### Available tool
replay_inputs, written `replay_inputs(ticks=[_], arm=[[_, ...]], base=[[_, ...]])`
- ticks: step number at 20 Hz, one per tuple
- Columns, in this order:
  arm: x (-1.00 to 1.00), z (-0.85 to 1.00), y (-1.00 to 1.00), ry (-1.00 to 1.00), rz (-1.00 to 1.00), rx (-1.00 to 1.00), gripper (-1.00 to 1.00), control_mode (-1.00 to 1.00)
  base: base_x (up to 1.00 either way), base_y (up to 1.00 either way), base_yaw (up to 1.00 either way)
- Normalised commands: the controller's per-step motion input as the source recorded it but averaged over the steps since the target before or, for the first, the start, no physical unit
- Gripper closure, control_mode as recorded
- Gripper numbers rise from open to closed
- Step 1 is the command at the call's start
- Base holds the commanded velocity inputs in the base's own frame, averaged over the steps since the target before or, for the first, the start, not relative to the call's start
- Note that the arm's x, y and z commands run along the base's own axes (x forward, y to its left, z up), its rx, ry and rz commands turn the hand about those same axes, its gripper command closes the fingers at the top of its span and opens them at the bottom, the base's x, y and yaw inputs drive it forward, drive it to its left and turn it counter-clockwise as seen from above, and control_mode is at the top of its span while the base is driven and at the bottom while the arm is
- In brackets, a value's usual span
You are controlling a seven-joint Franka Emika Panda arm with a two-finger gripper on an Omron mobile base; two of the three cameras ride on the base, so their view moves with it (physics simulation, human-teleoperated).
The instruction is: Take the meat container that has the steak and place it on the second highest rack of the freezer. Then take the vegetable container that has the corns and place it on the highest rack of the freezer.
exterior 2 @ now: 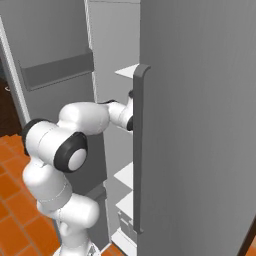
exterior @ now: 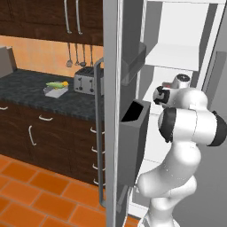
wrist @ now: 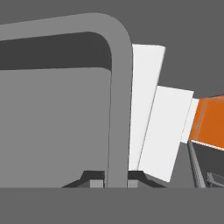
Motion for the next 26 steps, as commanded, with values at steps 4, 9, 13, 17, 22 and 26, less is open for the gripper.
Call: replay_inputs(ticks=[4,9,13,17,22,26], arm=[[0.0,-0.42,0.0,-0.05,0.0,0.0,1.0,-1.0],[0.24,-0.12,-0.01,-0.05,0.0,0.0,1.0,-1.0],[0.54,0.0,-0.13,-0.05,0.0,0.04,1.0,-1.0],[0.56,0.0,-0.34,-0.03,0.0,0.05,1.0,-1.0],[0.26,-0.14,-0.29,0.0,0.0,0.0,1.0,-1.0],[0.05,-0.1,-0.04,0.0,0.0,0.0,1.0,-1.0]], base=[[0.0,0.0,0.0],[0.0,0.0,0.0],[0.0,0.0,0.0],[0.0,0.0,0.0],[0.0,0.0,0.0],[0.0,0.0,0.0]])
